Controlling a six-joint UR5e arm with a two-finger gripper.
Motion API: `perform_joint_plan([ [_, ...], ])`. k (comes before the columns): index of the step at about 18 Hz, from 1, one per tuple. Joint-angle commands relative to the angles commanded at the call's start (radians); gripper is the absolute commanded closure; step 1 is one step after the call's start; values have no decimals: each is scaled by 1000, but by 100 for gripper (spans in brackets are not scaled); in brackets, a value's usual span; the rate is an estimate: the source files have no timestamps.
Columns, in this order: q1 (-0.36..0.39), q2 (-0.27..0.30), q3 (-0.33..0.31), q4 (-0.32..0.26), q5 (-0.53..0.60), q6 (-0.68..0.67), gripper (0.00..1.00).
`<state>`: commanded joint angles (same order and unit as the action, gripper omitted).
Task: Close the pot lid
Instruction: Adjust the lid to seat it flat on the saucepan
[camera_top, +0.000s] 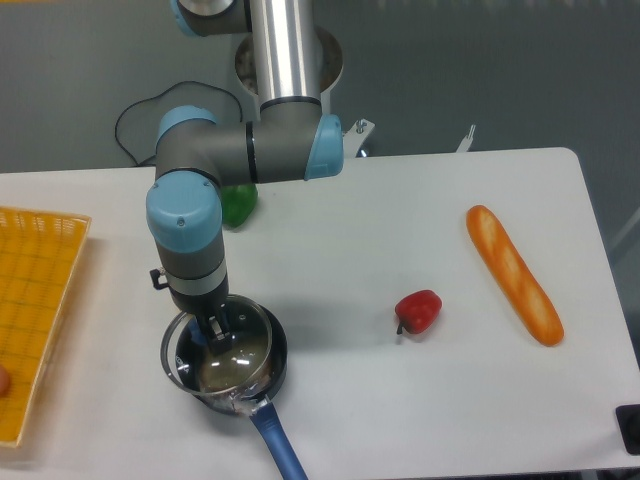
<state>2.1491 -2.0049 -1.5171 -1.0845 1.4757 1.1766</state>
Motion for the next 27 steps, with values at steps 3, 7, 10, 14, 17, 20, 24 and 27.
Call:
perform_joint_plan([
  [3, 5, -2, 8, 0, 0, 3, 52],
  [7, 5, -8, 9, 0, 0, 3, 52],
  [10, 3, -11, 6, 3, 2, 2, 52],
  [14, 2, -9, -6, 5, 2, 2, 51],
  [17, 2, -11, -8, 5, 2, 2, 51],
  [20, 2, -9, -6, 5, 2, 5, 51],
  [24, 3, -9, -5, 3, 2, 17, 51],
  [27, 3, -9, -9, 3, 3, 17, 50],
])
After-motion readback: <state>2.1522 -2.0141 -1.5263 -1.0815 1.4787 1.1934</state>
